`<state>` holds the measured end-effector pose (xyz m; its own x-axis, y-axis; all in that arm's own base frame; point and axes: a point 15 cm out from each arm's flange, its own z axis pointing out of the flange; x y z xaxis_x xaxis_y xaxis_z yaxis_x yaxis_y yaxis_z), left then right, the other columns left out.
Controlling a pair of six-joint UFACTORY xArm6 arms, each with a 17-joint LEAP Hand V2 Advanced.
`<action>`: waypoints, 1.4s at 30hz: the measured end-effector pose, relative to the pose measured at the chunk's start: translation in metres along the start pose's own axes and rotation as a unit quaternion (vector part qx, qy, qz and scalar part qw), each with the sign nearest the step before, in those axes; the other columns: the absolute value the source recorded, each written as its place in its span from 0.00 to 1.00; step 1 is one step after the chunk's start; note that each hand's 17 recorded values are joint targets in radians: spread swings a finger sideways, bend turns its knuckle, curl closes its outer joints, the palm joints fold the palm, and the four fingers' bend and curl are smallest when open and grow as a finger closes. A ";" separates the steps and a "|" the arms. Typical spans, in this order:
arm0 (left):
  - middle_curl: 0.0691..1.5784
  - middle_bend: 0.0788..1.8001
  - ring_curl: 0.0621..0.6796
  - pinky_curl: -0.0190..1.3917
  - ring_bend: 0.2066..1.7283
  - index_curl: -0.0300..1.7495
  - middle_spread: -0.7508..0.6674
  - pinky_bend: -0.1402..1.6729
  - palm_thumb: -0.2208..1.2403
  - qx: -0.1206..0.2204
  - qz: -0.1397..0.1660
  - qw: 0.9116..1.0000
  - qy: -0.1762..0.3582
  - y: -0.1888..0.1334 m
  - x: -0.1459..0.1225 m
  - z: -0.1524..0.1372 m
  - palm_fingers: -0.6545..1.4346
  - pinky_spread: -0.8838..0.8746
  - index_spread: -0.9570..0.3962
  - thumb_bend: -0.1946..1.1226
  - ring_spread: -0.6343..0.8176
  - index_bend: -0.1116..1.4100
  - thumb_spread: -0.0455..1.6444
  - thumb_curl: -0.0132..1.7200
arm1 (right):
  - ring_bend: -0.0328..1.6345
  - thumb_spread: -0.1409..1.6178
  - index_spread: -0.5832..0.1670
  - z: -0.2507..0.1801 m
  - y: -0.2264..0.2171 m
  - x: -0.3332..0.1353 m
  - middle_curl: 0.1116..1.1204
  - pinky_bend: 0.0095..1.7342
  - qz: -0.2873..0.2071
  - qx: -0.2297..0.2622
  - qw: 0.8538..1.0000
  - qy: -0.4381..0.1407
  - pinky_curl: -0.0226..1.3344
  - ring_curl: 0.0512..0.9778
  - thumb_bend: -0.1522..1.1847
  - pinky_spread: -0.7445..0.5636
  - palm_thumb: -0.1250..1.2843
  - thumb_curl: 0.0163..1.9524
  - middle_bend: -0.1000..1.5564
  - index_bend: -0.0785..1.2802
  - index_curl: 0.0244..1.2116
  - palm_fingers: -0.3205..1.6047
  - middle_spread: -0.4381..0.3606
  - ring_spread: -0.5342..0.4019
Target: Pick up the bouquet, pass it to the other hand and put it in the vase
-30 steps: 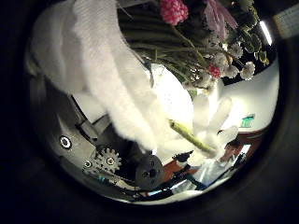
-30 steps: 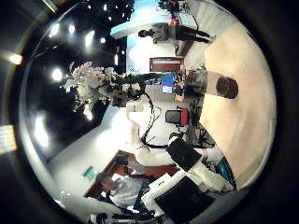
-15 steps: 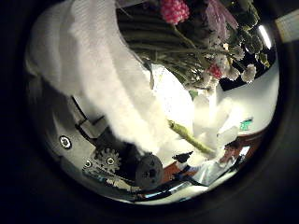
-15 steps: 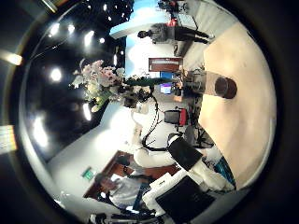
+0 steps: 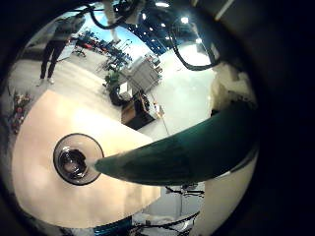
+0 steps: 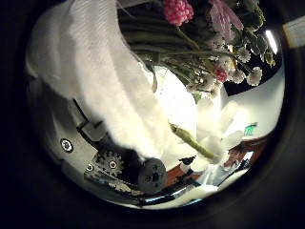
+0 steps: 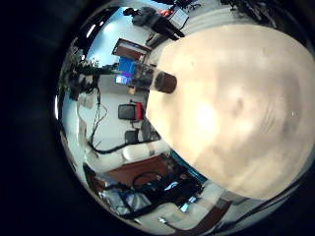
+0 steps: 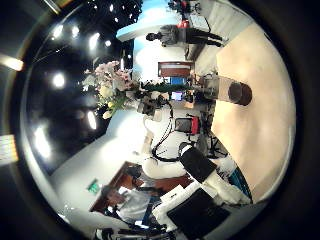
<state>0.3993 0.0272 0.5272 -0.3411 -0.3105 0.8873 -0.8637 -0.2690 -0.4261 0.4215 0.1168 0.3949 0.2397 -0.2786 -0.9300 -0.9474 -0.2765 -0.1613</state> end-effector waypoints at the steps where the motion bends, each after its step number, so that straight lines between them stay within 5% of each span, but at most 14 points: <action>1: 0.44 0.73 0.76 0.50 0.81 0.62 0.26 0.81 0.74 0.001 -0.001 1.000 0.001 -0.001 -0.003 -0.001 0.87 0.23 0.23 0.14 0.18 0.66 0.71 0.52 | 0.23 0.66 0.36 0.000 0.000 0.000 0.18 0.23 0.000 0.001 1.000 0.000 0.26 0.22 0.10 0.87 0.58 0.22 0.17 0.17 0.20 0.17 0.71 0.82; 33: 0.44 0.73 0.76 0.51 0.81 0.62 0.26 0.81 0.72 0.004 -0.036 0.999 0.018 0.005 -0.065 -0.003 0.87 0.23 0.23 0.14 0.18 0.65 0.71 0.51 | 0.23 0.67 0.37 0.000 0.000 -0.001 0.20 0.23 -0.001 0.000 1.000 0.000 0.25 0.22 0.10 0.88 0.59 0.22 0.17 0.17 0.21 0.18 0.69 0.80; 37: 0.43 0.72 0.74 0.50 0.80 0.62 0.26 0.80 0.64 0.004 -0.045 0.999 0.025 0.006 -0.075 -0.004 0.86 0.23 0.23 0.11 0.17 0.63 0.69 0.48 | 0.23 0.67 0.37 -0.001 0.000 -0.003 0.20 0.23 -0.003 0.001 1.000 0.001 0.25 0.22 0.10 0.88 0.59 0.22 0.17 0.18 0.21 0.18 0.69 0.80; 39: 0.43 0.70 0.71 0.49 0.75 0.62 0.26 0.75 0.54 0.004 -0.048 0.998 0.033 0.011 -0.079 -0.004 0.71 0.21 0.24 0.08 0.15 0.57 0.67 0.45 | 0.23 0.67 0.37 -0.001 0.000 -0.004 0.20 0.23 -0.004 0.002 1.000 0.002 0.25 0.22 0.10 0.88 0.59 0.22 0.17 0.18 0.21 0.18 0.69 0.80; 41: 0.46 0.64 0.77 0.51 0.63 0.61 0.32 0.62 0.46 0.007 -0.051 0.998 0.041 0.018 -0.083 -0.009 0.32 0.29 0.28 0.09 0.23 0.58 0.65 0.41 | 0.23 0.67 0.37 -0.002 0.001 -0.004 0.20 0.23 -0.004 0.002 1.000 0.001 0.25 0.22 0.10 0.88 0.59 0.22 0.17 0.18 0.21 0.19 0.69 0.81; 42: 0.39 0.48 0.67 0.47 0.58 0.59 0.40 0.55 0.40 0.010 -0.050 0.998 0.043 0.020 -0.085 -0.012 0.17 0.38 0.34 0.07 0.33 0.52 0.63 0.39 | 0.23 0.67 0.38 -0.002 0.001 -0.004 0.20 0.22 -0.004 0.002 1.000 0.001 0.25 0.22 0.10 0.88 0.59 0.22 0.18 0.18 0.21 0.19 0.69 0.81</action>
<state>0.4065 0.0596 0.4452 -0.2844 -0.2027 0.9370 -0.8875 -0.3141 -0.3373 0.4202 0.1161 0.3989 0.2482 -0.2782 -0.9279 -0.9460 -0.2757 -0.1704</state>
